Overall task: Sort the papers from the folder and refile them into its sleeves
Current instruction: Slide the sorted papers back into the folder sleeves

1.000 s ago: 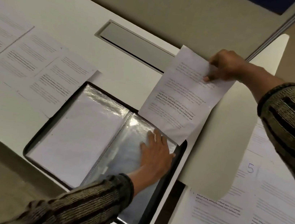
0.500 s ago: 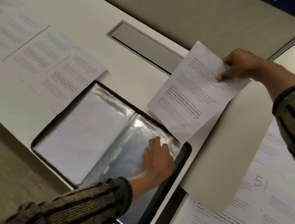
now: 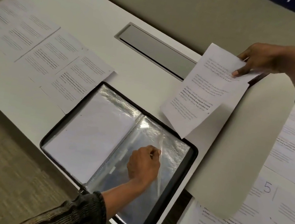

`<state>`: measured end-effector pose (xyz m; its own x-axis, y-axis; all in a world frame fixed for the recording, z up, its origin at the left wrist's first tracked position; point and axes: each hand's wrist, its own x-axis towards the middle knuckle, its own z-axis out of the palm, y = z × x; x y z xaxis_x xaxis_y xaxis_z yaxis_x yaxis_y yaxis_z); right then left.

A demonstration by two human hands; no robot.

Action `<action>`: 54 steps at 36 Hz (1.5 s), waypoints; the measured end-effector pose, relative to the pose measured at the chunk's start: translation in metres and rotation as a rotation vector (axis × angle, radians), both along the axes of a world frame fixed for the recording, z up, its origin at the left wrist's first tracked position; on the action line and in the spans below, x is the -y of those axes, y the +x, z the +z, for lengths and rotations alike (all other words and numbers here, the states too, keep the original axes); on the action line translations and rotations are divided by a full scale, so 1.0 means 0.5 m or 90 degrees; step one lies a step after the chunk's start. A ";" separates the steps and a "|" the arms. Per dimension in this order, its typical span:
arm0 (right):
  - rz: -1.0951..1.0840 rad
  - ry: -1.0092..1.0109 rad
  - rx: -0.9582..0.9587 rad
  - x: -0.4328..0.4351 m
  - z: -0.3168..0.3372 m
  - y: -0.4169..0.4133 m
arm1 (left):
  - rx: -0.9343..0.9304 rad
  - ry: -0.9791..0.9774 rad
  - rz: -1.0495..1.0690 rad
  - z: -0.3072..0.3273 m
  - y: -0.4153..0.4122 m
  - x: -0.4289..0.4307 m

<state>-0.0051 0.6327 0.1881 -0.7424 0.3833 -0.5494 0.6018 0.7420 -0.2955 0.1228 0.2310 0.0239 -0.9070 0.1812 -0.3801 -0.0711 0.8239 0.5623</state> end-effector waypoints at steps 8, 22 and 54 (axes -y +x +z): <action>-0.019 -0.118 0.034 -0.003 0.005 -0.020 | -0.022 0.046 0.042 0.000 0.016 0.006; 0.068 -0.126 0.084 0.011 -0.022 -0.080 | -0.120 0.026 -0.042 0.011 0.028 -0.008; 0.062 -0.199 0.069 0.088 -0.162 -0.167 | -0.142 0.054 -0.067 0.021 0.023 -0.001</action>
<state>-0.0886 0.5888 0.1070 -0.6983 0.1134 -0.7067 0.5725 0.6811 -0.4565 0.1342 0.2314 0.0344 -0.9413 0.3011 -0.1530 0.1453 0.7699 0.6214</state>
